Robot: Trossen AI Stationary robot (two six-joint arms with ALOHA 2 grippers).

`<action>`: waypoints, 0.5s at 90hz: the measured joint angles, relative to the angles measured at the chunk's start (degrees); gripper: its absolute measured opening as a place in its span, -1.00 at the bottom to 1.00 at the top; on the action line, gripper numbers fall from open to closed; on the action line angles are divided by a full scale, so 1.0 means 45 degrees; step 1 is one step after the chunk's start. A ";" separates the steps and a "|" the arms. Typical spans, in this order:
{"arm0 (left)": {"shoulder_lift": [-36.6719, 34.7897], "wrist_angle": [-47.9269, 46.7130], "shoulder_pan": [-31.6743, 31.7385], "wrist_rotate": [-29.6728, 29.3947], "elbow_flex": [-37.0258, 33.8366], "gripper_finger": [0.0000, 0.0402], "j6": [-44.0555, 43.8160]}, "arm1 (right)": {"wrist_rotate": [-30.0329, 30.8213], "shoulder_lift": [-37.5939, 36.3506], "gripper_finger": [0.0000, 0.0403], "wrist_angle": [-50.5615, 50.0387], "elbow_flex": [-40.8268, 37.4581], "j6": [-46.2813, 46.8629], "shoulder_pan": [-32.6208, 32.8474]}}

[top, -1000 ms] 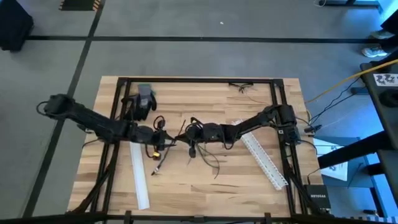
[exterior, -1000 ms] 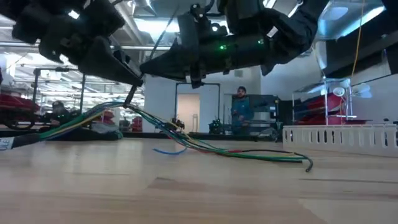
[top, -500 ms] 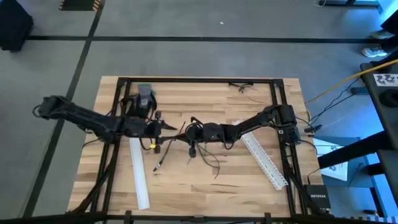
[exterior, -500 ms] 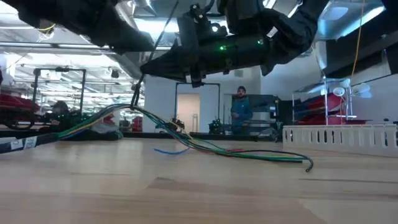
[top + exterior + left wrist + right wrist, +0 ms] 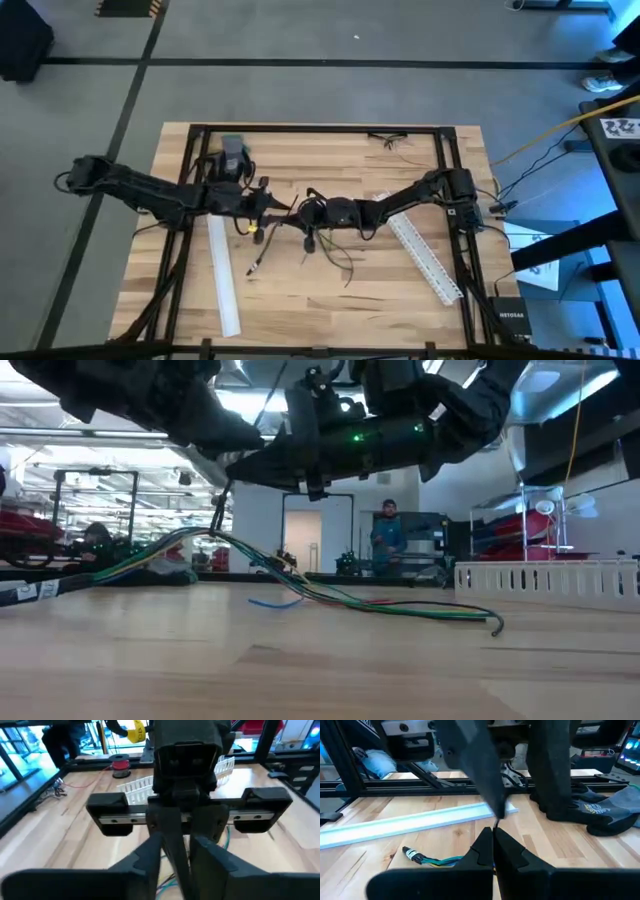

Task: Ziptie cables
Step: Wrap the cables together using the black zip tie

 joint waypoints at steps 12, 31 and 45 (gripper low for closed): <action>0.0000 0.0111 -0.0010 0.0017 0.0000 -0.96 0.0412 | 0.0005 0.0000 -0.98 0.0063 0.0000 0.0436 0.0000; -0.0258 0.0042 -0.0005 -0.0149 -0.0005 -0.99 0.0459 | 0.0810 -0.0572 -0.79 -0.1734 -0.0010 -0.0184 0.0003; -0.0720 0.0037 -0.0015 -0.0155 -0.0005 -1.00 0.0392 | 0.2122 -0.2002 -0.50 -0.4844 0.0000 -0.1098 0.0180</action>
